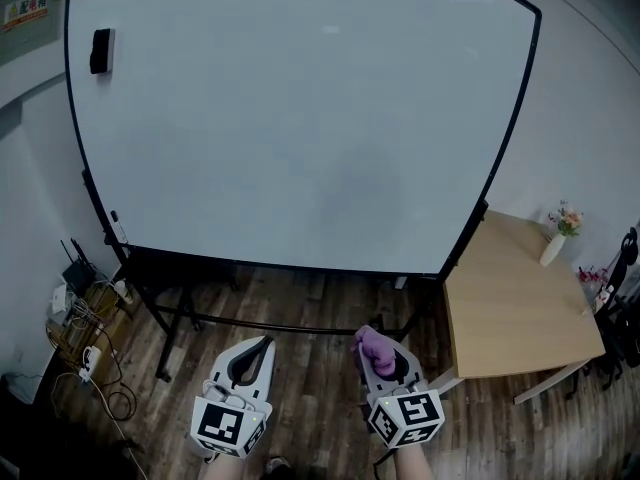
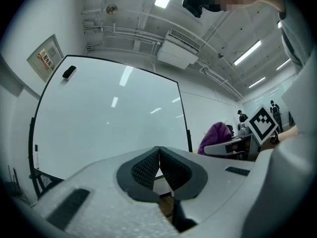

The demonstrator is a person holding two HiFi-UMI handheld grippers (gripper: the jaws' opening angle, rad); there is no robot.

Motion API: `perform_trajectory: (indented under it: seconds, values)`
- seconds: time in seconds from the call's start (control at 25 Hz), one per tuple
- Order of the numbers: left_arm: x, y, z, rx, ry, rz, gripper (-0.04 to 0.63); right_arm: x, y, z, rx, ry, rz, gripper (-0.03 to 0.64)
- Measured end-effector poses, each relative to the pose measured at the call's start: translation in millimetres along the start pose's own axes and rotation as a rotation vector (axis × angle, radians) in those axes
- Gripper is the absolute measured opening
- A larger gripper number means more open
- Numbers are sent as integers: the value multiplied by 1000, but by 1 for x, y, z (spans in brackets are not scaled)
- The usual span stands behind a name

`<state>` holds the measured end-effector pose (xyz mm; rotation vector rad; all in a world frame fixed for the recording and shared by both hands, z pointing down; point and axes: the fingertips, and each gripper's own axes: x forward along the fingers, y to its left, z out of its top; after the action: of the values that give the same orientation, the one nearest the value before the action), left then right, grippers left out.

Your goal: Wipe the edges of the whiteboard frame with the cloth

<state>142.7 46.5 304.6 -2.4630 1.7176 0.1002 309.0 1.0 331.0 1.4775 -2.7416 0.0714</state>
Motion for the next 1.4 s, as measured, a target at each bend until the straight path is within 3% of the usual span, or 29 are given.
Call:
perform_trajectory:
  seconds: [0.72,1.4]
  values:
    - [-61,-72,15,21,-1,100,17,-76,9,9,2,-43,127,123]
    - [-83,-117,24,37,1,114,17,-123,9,10,9,-62,172,124]
